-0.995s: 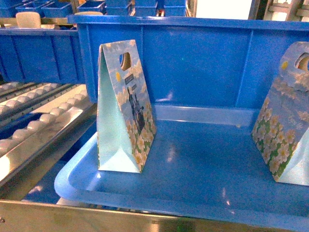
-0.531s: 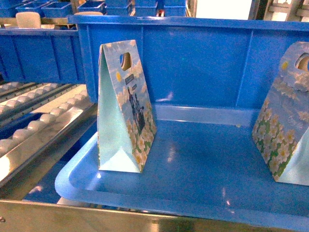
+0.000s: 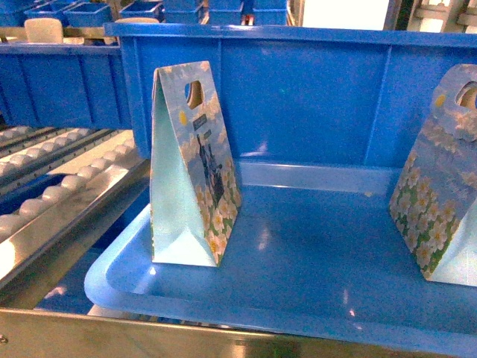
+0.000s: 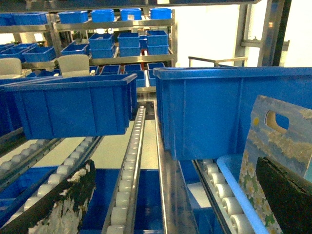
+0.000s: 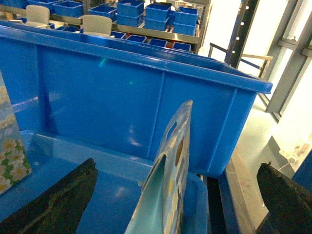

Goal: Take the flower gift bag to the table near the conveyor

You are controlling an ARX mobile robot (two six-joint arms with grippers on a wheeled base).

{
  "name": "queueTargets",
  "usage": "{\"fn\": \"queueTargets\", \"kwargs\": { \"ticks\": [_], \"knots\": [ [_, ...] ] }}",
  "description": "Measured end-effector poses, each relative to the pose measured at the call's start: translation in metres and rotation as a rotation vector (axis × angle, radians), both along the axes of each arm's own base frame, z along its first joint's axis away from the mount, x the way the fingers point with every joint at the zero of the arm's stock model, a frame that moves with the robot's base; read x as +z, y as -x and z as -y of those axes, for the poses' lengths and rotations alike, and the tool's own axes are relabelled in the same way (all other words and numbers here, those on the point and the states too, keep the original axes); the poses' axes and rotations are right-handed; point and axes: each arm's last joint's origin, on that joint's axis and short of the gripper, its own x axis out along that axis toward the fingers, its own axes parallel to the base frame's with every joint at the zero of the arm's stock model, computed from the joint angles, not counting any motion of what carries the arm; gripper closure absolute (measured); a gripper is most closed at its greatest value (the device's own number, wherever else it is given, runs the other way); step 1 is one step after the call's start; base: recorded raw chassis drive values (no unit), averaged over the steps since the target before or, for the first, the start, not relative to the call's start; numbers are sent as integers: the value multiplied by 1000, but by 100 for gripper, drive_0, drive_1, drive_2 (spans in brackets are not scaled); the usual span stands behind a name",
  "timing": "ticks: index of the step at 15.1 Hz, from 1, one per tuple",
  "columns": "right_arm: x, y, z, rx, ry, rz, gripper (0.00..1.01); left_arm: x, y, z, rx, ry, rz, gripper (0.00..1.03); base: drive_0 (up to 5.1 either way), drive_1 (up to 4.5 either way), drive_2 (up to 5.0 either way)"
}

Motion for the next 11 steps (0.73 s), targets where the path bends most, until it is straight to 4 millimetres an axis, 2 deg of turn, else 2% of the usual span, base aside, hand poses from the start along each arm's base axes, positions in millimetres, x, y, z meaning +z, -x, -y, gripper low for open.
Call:
{"fn": "queueTargets", "kwargs": {
  "ticks": [2, 5, 11],
  "knots": [
    [0, -15, -6, -3, 11, -18, 3, 0, 0, 0, 0, 0, 0, 5, 0, 0, 0],
    [-1, -31, -5, -30, 21, -35, 3, 0, 0, 0, 0, 0, 0, 5, 0, 0, 0],
    [2, -52, 17, -106, 11, -48, 3, 0, 0, 0, 0, 0, 1, 5, 0, 0, 0]
  ]
}}
